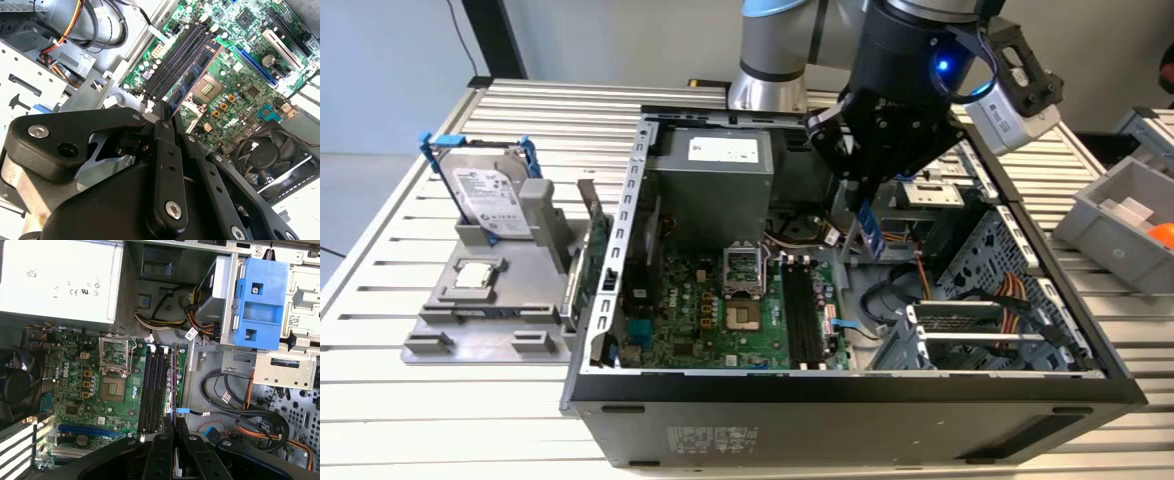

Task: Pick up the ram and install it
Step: 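Insert the ram into the slot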

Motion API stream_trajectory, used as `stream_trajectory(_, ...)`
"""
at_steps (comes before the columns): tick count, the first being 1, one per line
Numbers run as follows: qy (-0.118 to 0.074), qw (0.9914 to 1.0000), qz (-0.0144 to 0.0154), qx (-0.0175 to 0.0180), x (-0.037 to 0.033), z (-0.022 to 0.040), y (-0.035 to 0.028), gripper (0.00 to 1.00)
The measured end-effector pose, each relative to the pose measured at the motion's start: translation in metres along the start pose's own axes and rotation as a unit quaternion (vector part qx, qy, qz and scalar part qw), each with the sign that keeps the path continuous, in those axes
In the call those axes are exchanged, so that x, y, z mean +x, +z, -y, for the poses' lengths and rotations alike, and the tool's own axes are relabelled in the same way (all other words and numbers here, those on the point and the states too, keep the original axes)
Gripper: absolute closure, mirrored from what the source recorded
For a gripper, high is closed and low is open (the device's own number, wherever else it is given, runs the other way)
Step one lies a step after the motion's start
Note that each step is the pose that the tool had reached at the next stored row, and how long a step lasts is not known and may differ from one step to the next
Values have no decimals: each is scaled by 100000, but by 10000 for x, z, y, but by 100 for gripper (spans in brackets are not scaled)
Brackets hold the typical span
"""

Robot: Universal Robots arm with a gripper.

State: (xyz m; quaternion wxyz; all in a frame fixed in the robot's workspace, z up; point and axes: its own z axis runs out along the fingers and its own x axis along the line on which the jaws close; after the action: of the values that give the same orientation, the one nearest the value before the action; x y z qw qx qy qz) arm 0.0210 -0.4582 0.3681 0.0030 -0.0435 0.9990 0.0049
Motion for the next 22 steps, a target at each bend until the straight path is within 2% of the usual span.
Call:
stream_trajectory(5,2,100000,2,-4,0,-2,37,100)
stream_trajectory(22,392,99999,-10,130,2,-2,234,100)
